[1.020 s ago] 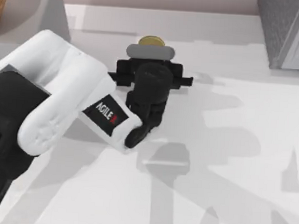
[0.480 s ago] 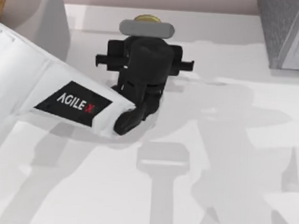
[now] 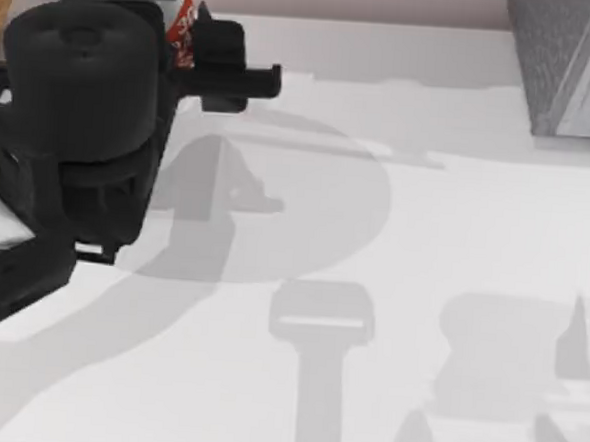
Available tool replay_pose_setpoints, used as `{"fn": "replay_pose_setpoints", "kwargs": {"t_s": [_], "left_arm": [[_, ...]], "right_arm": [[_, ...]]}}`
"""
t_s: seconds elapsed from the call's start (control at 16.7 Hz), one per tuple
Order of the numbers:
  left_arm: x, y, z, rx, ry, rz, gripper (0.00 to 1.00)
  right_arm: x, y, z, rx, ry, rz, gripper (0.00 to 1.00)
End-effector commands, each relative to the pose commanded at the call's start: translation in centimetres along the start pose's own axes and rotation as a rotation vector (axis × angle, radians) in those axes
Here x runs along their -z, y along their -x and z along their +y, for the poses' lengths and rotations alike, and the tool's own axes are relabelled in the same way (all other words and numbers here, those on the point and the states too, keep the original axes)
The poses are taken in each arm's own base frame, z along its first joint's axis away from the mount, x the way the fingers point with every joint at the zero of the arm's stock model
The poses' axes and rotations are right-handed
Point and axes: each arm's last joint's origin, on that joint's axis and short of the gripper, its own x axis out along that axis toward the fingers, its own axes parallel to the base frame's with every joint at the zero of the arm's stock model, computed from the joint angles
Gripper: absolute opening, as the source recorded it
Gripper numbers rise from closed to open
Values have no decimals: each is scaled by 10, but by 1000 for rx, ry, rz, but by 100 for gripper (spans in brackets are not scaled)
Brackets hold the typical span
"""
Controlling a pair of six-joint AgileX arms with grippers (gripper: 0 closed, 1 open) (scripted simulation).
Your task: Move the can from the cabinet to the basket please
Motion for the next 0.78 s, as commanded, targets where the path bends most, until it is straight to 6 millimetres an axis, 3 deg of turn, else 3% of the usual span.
{"fn": "replay_pose_setpoints", "kwargs": {"t_s": [0.12,0.36,0.6,0.78], "left_arm": [[-5,42,31,4,13,-14,0],[19,95,78,3,-3,2,0],[51,116,101,-3,-39,41,0],[60,120,106,-6,-52,55,0]], "right_arm": [[0,0,0,0,0,0,100],[0,0,0,0,0,0,100],[0,0,0,0,0,0,100],[0,0,0,0,0,0,100]]}}
